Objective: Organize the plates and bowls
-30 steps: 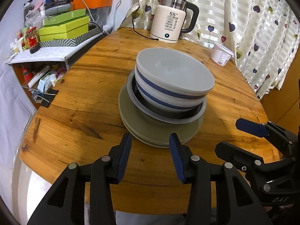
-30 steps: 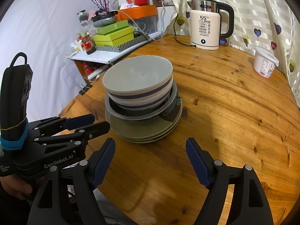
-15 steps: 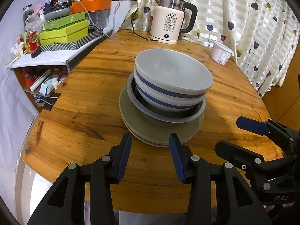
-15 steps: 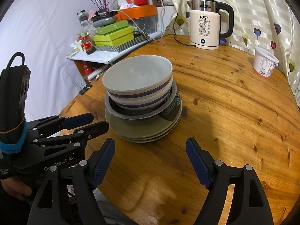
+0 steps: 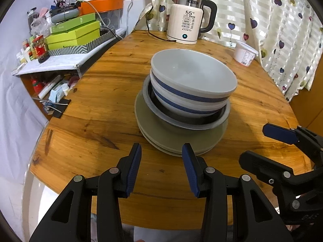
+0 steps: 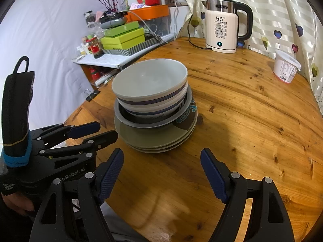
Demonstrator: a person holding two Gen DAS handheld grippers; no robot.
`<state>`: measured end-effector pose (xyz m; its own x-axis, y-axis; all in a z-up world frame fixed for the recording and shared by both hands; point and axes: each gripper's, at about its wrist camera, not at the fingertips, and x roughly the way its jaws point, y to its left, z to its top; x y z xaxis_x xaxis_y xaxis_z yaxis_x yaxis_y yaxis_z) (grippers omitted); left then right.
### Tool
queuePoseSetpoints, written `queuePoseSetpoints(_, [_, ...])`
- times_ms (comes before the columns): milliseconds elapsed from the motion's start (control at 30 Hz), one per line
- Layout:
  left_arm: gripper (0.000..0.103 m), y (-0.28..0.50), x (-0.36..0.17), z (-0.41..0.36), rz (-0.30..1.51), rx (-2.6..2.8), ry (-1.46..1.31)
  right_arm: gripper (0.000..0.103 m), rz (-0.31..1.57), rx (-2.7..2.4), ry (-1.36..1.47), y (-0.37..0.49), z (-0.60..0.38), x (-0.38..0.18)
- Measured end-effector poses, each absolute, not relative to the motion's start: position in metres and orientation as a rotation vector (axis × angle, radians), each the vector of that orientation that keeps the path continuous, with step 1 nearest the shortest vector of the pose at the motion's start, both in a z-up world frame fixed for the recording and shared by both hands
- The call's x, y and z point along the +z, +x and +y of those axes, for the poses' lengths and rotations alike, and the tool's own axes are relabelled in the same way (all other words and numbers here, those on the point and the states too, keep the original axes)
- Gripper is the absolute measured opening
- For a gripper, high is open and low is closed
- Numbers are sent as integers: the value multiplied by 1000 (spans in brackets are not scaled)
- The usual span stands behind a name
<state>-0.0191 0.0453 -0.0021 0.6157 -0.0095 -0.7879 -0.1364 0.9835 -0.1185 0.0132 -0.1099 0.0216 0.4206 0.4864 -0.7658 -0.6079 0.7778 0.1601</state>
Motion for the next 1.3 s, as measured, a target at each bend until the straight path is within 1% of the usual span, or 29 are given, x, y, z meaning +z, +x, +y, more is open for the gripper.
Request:
queuePoseSetpoints(167, [45, -19, -2, 45, 901, 61, -180, 79, 907, 688, -150, 13, -110, 22])
queuePoseSetpoints(267, [53, -20, -2, 44, 900, 58, -184, 79, 906, 689, -150, 13, -110, 22])
queuePoseSetpoints(300, [53, -20, -2, 44, 899, 57, -186, 79, 905, 689, -150, 13, -110, 22])
queuePoseSetpoints(1300, [53, -20, 0, 38, 904, 84, -151, 80, 905, 689, -149, 13, -110, 22])
